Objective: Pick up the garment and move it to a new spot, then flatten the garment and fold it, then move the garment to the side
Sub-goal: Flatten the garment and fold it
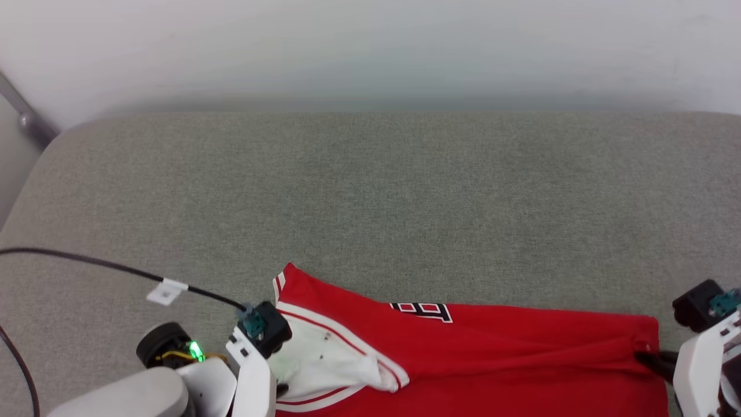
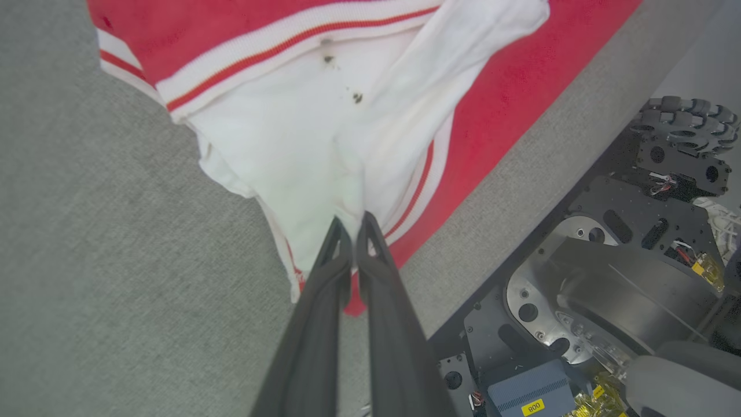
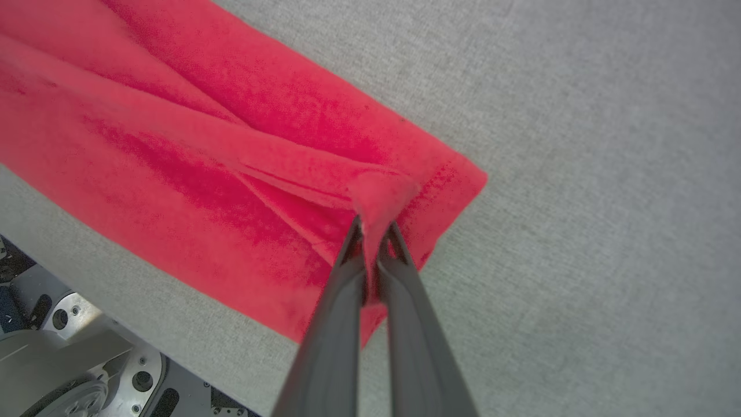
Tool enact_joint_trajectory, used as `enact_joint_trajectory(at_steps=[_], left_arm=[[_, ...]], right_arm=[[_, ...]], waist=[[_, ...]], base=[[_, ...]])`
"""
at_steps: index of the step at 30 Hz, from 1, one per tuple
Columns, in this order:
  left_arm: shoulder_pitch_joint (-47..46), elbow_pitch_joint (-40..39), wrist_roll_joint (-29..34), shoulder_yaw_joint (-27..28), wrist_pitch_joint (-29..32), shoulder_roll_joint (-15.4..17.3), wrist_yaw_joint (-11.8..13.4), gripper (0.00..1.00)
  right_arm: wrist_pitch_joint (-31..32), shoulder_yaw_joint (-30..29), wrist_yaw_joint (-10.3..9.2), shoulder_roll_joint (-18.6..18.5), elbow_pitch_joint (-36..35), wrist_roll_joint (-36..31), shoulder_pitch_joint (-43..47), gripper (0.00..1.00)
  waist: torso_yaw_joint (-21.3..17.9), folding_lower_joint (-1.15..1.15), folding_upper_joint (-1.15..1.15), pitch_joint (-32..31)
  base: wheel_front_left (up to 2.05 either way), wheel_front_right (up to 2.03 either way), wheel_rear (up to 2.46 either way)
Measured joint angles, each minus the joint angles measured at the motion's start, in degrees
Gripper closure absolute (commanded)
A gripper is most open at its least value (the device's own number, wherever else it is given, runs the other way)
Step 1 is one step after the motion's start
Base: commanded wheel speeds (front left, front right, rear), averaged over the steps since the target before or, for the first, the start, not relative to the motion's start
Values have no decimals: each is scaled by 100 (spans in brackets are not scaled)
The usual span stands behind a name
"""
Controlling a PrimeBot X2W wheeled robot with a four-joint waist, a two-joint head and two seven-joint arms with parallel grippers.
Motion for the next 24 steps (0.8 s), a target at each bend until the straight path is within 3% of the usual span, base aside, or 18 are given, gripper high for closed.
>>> enact_joint_trajectory(at_steps=[8,9,10,11,15,17,24], left_arm=[[492,370,67,-7,-157,-213,42,100],[505,427,67,4,-221,-248,52,11],[509,469,100,14,-320,-277,81,0],[514,509,149,38,-432,-298,100,0],[582,458,337,171,-926,-215,215,0],[609,294,413,318,-1246,-124,393,0],[938,-141,799,845,-2636,5,1346,0]], right_arm=[[-181,102,0,378,421,-146,152,100],[-253,96,0,426,485,-146,151,63],[-323,85,0,456,517,-146,147,23],[-374,79,0,465,533,-149,137,0],[-664,-8,0,310,360,-199,132,0],[-815,-167,0,181,178,-160,153,0],[-1181,-1226,0,-149,-266,-41,633,0]], waist=[[-35,0,0,195],[-38,0,0,196],[-40,0,0,187],[-42,1,0,166],[-45,0,0,19],[-44,0,0,-75],[4,0,0,-228]], base=[[0,0,0],[0,0,0],[0,0,0],[0,0,0],[0,0,0],[0,0,0],[0,0,0]])
